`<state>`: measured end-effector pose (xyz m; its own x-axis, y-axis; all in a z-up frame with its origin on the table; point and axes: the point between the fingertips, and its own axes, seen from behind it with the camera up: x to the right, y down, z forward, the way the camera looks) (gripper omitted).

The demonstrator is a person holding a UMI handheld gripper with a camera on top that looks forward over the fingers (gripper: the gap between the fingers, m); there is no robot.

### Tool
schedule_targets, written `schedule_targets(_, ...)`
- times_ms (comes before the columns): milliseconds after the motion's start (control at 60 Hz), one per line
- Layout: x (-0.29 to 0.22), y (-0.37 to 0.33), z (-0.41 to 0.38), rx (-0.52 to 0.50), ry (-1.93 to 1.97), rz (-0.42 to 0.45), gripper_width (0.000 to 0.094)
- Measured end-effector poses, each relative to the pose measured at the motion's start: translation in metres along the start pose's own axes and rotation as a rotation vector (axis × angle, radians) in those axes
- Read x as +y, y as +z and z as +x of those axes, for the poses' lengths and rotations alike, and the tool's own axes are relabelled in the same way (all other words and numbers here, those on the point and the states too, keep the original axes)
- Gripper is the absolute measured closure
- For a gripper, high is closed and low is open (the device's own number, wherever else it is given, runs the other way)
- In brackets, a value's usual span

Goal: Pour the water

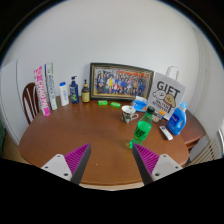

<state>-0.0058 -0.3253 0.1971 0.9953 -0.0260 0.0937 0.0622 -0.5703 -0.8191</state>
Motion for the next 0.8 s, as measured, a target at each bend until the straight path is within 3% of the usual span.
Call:
schedule_targets(317, 0.019, 0.054, 0.079, 0.013, 0.050, 0.002, 0.0080)
schedule_targets(800, 0.014, 0.207, 0.141, 0.026, 0.095, 0.174, 0.0083)
